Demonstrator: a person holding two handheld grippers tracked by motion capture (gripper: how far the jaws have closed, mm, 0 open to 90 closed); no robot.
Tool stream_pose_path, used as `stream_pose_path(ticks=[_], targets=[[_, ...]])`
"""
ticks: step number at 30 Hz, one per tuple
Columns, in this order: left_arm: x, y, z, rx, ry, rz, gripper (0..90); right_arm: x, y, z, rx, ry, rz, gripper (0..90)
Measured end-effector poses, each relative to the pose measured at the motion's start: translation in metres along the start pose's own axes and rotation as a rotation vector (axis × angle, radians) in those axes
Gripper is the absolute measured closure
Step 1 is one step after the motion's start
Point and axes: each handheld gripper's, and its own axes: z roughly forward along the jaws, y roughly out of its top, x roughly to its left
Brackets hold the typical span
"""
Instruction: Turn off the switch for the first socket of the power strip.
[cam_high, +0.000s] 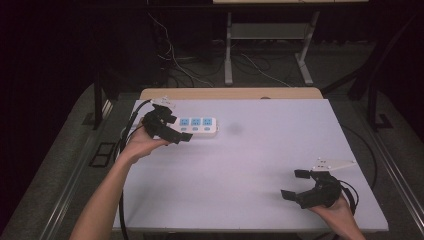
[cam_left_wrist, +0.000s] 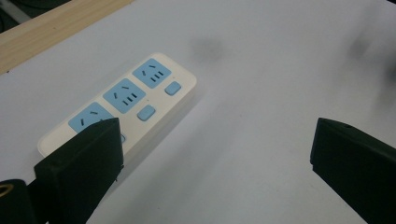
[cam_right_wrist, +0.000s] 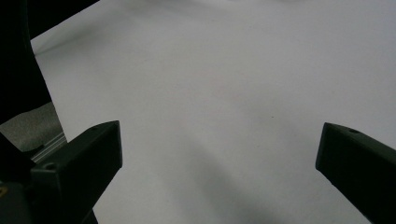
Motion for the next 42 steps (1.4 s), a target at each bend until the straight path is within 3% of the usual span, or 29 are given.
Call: stream_pose_path(ticks=[12,24,31,32,34,38,40,42], targets=[[0.02,0.014,0.001,0.013,0.015,0.0,4.0,0.0,-0.001,0.001,0.005,-0.003,-0.001,0.3],[0.043,0.017,0.007,0.048,0.024,-0.031,19.5,0.001,-0.001,0.0,0.007,-0.007,-0.004,0.3],[0.057,0.014,0.016,0.054,0.006,-0.085,48.2,0.0,-0.001,-0.001,0.004,-0.01,-0.006,0.3],[0.058,0.013,0.018,0.057,0.008,-0.093,55.9,0.0,-0.001,-0.001,0.002,-0.011,-0.007,0.3],[0.061,0.012,0.021,0.061,0.01,-0.109,59.9,0.0,-0.001,-0.001,0.002,-0.011,-0.006,0.3],[0.066,0.01,0.028,0.068,0.015,-0.12,83.3,0.0,-0.001,-0.002,0.003,-0.011,-0.007,0.3],[0.066,0.01,0.031,0.07,0.018,-0.119,89.1,0.0,-0.001,-0.002,0.001,-0.011,-0.007,0.3],[0.066,0.01,0.036,0.086,0.021,-0.112,89.3,0.0,-0.001,-0.002,0.003,-0.013,-0.007,0.3]])
